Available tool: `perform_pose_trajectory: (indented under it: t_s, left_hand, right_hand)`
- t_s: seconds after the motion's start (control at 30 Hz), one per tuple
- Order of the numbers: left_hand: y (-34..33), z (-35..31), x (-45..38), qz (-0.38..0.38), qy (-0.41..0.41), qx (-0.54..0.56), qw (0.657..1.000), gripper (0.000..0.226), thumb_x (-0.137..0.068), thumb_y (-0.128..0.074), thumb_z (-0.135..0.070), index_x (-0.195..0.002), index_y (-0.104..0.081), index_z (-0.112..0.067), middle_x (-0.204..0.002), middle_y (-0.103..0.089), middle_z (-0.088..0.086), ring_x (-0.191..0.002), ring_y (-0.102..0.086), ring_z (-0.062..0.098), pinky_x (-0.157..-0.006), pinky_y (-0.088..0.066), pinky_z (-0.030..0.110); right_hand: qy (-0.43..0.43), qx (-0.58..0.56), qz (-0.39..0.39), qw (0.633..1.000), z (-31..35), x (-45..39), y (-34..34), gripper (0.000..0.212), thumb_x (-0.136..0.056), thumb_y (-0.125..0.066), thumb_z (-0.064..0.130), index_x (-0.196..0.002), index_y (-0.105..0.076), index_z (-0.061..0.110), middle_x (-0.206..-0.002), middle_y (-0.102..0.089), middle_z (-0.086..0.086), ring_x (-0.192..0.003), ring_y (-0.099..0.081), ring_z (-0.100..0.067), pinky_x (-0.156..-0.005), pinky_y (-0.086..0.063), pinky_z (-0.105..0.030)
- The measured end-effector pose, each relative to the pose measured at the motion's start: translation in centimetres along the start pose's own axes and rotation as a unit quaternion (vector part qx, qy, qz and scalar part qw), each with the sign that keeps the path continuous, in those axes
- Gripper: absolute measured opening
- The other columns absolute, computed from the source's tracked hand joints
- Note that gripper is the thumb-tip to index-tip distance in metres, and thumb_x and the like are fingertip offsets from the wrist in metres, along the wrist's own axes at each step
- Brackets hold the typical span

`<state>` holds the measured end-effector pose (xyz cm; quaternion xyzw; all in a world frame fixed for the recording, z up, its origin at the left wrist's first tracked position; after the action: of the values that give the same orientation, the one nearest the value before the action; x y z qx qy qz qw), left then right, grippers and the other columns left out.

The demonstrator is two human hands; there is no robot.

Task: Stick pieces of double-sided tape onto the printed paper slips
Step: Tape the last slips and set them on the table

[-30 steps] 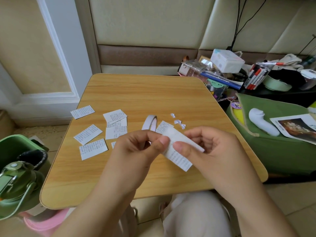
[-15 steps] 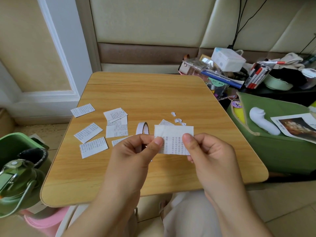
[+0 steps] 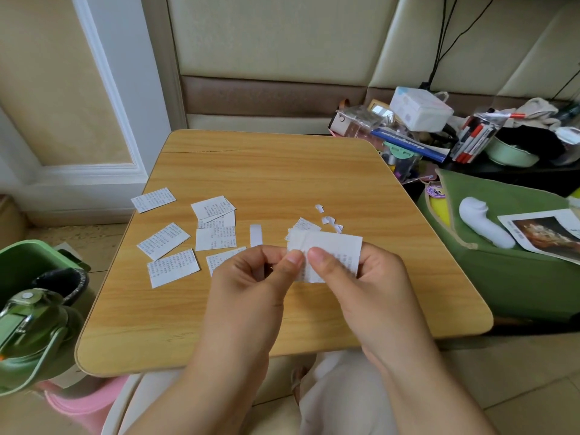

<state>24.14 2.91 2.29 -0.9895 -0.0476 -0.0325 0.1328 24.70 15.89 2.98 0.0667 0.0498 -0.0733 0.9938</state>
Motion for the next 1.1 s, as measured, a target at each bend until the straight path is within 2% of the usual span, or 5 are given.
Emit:
perform_pose_trajectory:
  t_s: [0.23,0.4,0.57,0.8,1.1]
  left_hand:
    - [0.8,1.0,-1.1,-0.03,-0.064,-0.175,0.982,0.019,-0.084,-0.065,-0.027,-0.067,-0.066,-0.019,-0.059,-0.052,-0.011,-0.055,-0.042,0.006,-0.063,-0.039,0.024]
    - [2.5,4.1,-3.3,-0.033,-0.17,-0.571,0.803,0.03,-0.079,-0.072,-0.036,-0.109,-0.069,-0.031,-0.078,-0.045,-0.008,-0.087,-0.057,0.02,-0.075,-0.014,0.032]
    - [2.4,7.3,-4.4,0.065,-0.237,-0.639,0.729,0.027,-0.062,-0.067,-0.037,-0.087,-0.076,-0.033,-0.074,-0.032,-0.007,-0.066,-0.053,0.024,-0.067,-0.029,0.038]
    - [2.5,8.9,-5.2,0.052,-0.215,-0.628,0.746,0.029,-0.062,-0.063,-0.052,-0.084,-0.075,-0.037,-0.073,-0.031,-0.01,-0.067,-0.053,0.023,-0.07,-0.026,0.037]
    - [2.5,9.1,-5.6,0.043,-0.2,-0.632,0.747,0.033,-0.062,-0.057,-0.063,-0.08,-0.074,-0.042,-0.07,-0.03,-0.011,-0.066,-0.05,0.02,-0.072,-0.015,0.033]
  right_hand:
    - [-0.023,0.056,-0.019,0.998,-2.5,-1.4,0.4,0.034,-0.082,-0.068,0.038,-0.088,-0.069,0.004,-0.087,-0.071,-0.019,-0.083,-0.065,-0.04,-0.076,-0.053,-0.049]
    - [-0.148,0.168,0.01,0.975,-7.4,-3.4,1.2,0.025,-0.085,-0.069,0.025,-0.071,-0.065,0.005,-0.054,-0.055,0.005,-0.054,-0.045,-0.006,-0.052,-0.034,-0.021]
    - [-0.156,0.281,0.0,0.947,-10.2,-4.5,0.2,0.043,-0.082,-0.07,0.021,-0.051,-0.041,0.015,-0.041,-0.034,0.01,-0.043,-0.031,-0.009,-0.044,-0.026,-0.024]
    - [-0.085,0.357,-0.071,0.927,-10.9,-4.1,0.7,0.035,-0.074,-0.077,0.028,-0.101,-0.057,0.02,-0.1,-0.044,0.009,-0.101,-0.047,-0.018,-0.088,-0.04,-0.033]
    - [0.054,0.456,0.03,0.888,-10.3,-4.3,-1.6,0.01,-0.084,-0.067,0.027,-0.075,-0.068,0.023,-0.086,-0.043,0.012,-0.099,-0.045,-0.02,-0.083,-0.029,-0.035]
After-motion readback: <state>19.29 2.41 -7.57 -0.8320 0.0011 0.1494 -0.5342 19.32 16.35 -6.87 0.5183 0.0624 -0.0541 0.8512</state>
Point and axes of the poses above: each hand's wrist, its own x-axis away from the middle knuckle, its own y-axis out of the back of the hand, z = x × y, the point moved 3 cm from there along -x, towards the middle knuckle
